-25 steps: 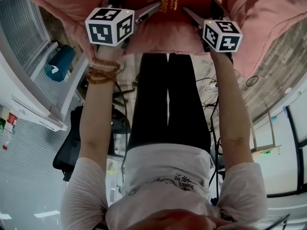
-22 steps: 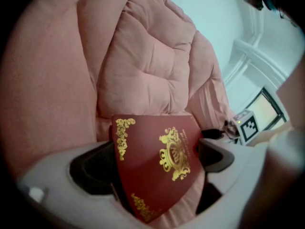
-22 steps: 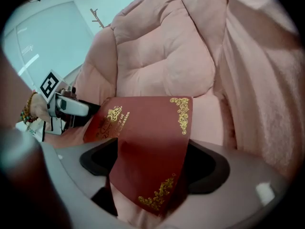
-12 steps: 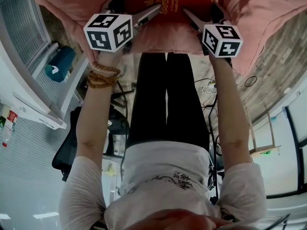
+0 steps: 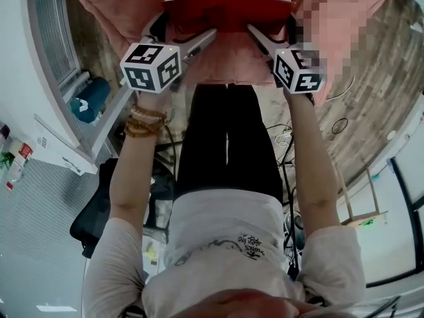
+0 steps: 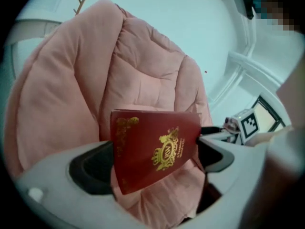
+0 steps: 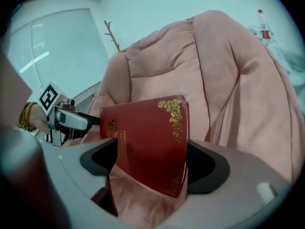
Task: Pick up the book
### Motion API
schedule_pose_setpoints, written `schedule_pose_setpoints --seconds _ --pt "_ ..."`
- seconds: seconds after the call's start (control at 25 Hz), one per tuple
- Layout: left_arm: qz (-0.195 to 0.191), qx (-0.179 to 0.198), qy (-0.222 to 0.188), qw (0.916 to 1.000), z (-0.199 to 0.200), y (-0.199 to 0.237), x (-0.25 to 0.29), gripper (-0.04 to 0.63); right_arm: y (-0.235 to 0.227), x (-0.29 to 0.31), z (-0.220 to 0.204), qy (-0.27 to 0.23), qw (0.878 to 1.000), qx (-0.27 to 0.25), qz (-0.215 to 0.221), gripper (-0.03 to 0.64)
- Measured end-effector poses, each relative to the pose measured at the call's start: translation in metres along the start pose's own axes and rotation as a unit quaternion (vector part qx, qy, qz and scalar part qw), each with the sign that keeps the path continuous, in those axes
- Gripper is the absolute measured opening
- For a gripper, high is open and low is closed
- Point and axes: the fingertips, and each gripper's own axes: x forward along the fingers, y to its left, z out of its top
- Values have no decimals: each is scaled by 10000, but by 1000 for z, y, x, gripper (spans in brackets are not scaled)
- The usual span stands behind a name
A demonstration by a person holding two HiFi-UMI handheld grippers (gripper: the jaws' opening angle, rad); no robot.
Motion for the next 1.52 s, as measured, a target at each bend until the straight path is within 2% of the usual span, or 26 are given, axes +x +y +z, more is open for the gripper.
schedule_pose_setpoints --seconds 0.28,0.52,0.8,0.96,1.16,1.52 --pt "55 421 -535 9977 80 -51 -49 543 18 -65 76 -434 9986 -284 -70 454" --pt "112 951 -1078 9896 152 -106 -112 543 47 -135 148 -935 9941 -527 -150 456" --pt "116 1240 -1518 9805 209 -161 -189 543 93 -221 218 -1437 9866 -753 -146 456" --pt "223 1435 -1815 9726 241 -196 -236 543 121 -269 258 -1729 9806 -911 -124 457" --pt "355 1687 -2291 9580 283 -238 -295 543 152 -324 305 -2140 9712 -1044 -112 460" --pt "513 1982 -2863 9360 328 -297 -366 543 192 -401 355 -2641 9552 -1334 -113 460"
